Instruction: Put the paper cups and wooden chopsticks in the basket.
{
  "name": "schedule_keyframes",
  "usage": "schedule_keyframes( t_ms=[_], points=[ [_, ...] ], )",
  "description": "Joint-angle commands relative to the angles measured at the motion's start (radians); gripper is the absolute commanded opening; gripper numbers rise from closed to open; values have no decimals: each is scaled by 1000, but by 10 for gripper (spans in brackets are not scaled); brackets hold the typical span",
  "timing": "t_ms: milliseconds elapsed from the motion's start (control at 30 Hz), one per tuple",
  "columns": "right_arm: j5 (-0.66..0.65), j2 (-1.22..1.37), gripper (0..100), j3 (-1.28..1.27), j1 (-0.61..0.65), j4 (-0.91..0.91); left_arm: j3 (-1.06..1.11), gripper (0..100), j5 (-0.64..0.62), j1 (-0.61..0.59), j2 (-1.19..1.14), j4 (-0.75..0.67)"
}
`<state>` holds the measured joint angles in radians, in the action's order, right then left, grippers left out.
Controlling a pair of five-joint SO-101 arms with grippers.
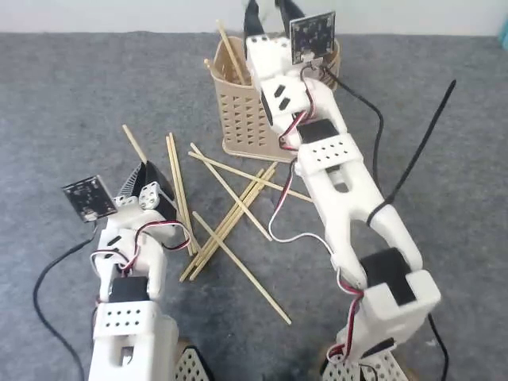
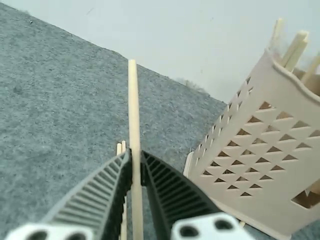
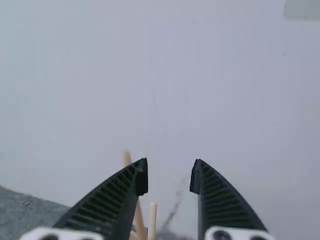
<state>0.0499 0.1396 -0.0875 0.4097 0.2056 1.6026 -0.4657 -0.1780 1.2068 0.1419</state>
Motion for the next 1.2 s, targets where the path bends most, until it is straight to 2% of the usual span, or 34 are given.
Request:
schedule_keyframes(
  t_ms=[0, 100, 300, 433, 533, 600, 933, 1167],
  points=[
    [12, -232, 138, -55, -15, -122, -13, 13, 8, -2, 21, -31],
    [20, -423, 137, -172, -13, -320, -13, 13, 32, -2, 21, -31],
    [210, -816, 136, -427, -31, -591, -13, 13, 49, -6, 21, -28],
    [221, -1050, 132, -594, -48, -733, -16, 13, 49, -9, 23, -26],
    [216, -1207, 69, -746, -50, -805, -31, 13, 44, -23, 23, -25],
    [215, -1305, 8, -873, -50, -820, -48, 13, 41, -38, 23, -23],
    [213, -1629, 22, -1410, -42, -800, -193, 13, 43, -31, 23, -29],
    [123, -1672, 27, -1547, -42, -702, -444, 13, 49, 133, 21, -29]
  ],
)
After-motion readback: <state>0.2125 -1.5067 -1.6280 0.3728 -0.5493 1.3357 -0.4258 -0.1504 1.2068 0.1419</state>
